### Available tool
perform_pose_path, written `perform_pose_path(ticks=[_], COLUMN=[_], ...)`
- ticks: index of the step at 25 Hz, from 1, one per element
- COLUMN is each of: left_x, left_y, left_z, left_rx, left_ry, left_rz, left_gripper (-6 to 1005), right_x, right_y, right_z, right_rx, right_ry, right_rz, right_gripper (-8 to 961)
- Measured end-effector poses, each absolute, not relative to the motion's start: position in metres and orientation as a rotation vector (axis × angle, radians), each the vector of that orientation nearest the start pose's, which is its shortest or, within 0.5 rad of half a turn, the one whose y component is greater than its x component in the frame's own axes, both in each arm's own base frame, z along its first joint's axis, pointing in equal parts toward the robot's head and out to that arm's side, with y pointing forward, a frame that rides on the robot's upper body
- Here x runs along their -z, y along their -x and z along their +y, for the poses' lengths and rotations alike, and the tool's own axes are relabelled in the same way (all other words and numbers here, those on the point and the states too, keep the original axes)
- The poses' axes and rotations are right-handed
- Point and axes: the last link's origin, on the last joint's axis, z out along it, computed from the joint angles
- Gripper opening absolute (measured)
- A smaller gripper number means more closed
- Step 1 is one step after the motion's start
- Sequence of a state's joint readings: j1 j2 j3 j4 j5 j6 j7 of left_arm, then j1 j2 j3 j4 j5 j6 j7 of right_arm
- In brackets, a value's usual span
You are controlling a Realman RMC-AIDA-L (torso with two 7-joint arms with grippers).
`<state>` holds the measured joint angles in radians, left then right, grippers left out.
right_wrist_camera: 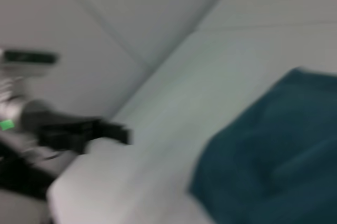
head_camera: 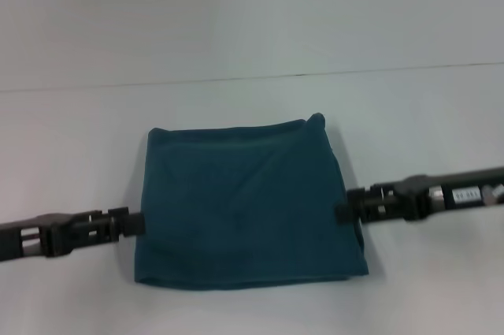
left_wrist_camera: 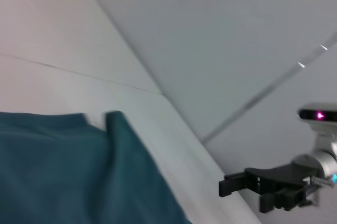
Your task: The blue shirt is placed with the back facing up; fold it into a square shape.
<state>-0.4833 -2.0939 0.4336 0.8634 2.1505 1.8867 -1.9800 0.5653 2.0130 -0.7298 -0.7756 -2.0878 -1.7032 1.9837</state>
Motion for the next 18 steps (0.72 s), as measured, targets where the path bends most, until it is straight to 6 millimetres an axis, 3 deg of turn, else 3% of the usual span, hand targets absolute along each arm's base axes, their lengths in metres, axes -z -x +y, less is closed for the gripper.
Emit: perform_pose_path(ticks=[3, 7, 11, 18], left_x=[-0.038, -0.024, -0.019, -0.007], left_y=[0.267, 0.266, 0.267, 0.259], left_z=[0.287, 0.28, 0.279, 0.282], left_rx=[0.837, 0.762, 0.72, 0.583], left_ry=[2.699, 2.804, 2.835, 2.913], left_rz=[-1.306, -1.191, -1.15, -1.261], left_gripper=[752, 753, 754, 756], right_x=[-0.028, -0.02, -0.015, -0.006], right_y=[-0.249, -0.249, -0.247, -0.242], right_z=[0.316, 0.305, 0.305, 0.309], right_rx=[-0.649, -0.623, -0.607, -0.43], right_ry=[2.851, 2.935, 2.975, 3.068], right_rz=[1.248, 1.233, 1.157, 1.124], right_gripper=[806, 882, 921, 926])
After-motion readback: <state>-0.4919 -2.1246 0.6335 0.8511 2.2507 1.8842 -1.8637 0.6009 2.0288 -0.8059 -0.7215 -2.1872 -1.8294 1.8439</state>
